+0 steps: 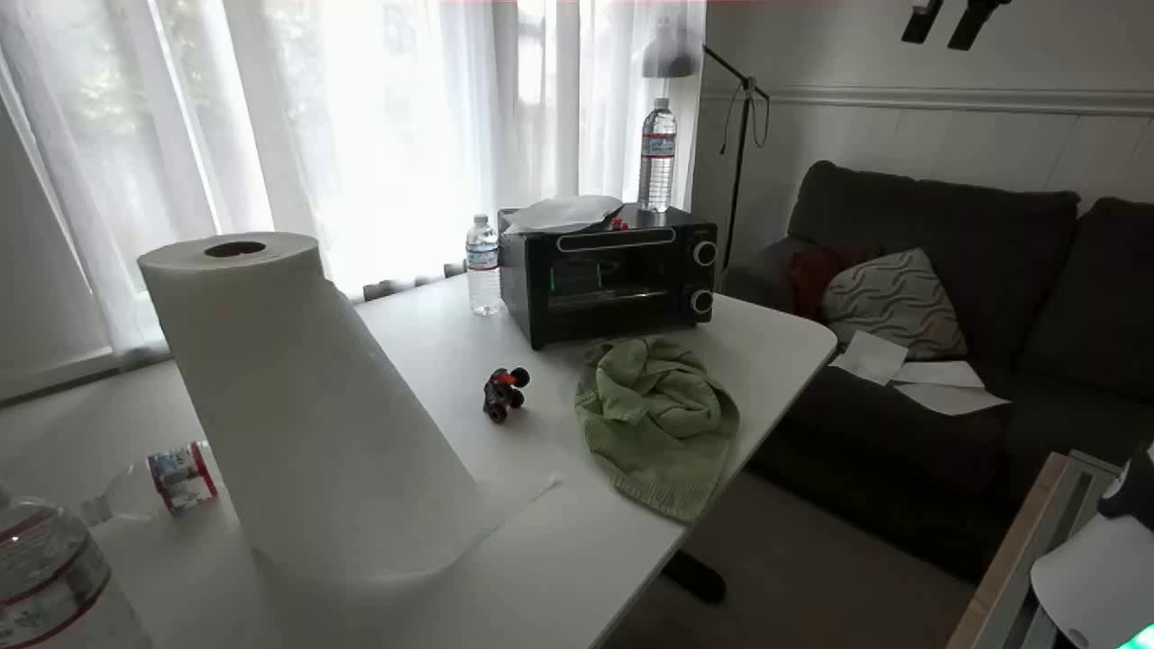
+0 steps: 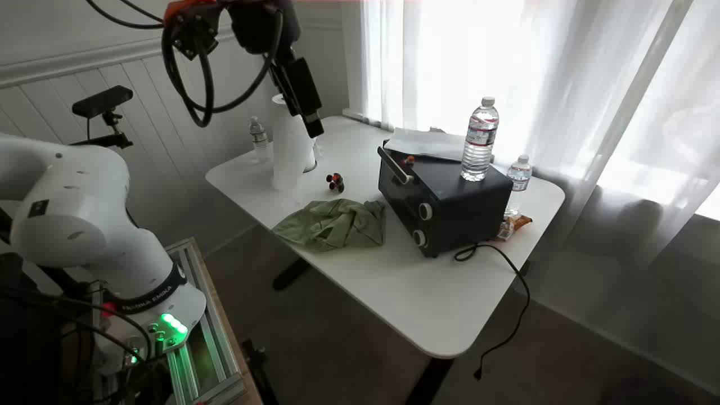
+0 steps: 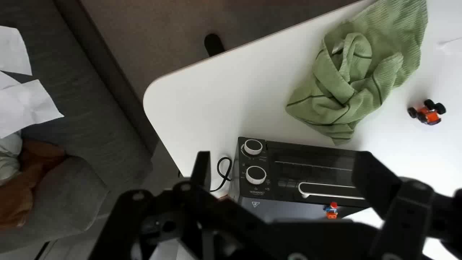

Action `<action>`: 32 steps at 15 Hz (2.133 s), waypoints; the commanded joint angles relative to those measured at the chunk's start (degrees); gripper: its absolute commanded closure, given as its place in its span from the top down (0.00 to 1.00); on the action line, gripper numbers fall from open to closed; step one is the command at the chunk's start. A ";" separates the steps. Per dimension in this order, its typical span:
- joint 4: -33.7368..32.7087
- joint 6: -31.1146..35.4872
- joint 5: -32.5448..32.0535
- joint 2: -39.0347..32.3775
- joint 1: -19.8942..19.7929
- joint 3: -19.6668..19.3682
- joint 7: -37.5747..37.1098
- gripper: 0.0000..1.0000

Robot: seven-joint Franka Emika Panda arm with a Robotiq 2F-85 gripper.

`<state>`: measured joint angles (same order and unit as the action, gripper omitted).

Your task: Use the paper towel to wipe the microwave

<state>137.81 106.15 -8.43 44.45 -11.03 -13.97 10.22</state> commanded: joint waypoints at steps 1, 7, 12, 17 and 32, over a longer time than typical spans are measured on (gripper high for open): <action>-0.17 -0.06 -0.05 0.03 0.12 -0.07 -0.05 1.00; -0.28 -0.06 -0.06 0.16 0.12 -0.08 -0.06 1.00; -0.28 -0.06 -0.06 0.16 0.12 -0.08 -0.06 1.00; -0.28 -0.06 -0.06 0.16 0.12 -0.08 -0.06 1.00; -12.77 7.95 1.42 -21.62 11.67 11.41 -2.03 1.00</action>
<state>131.39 111.92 -7.41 30.49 0.14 -2.21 6.01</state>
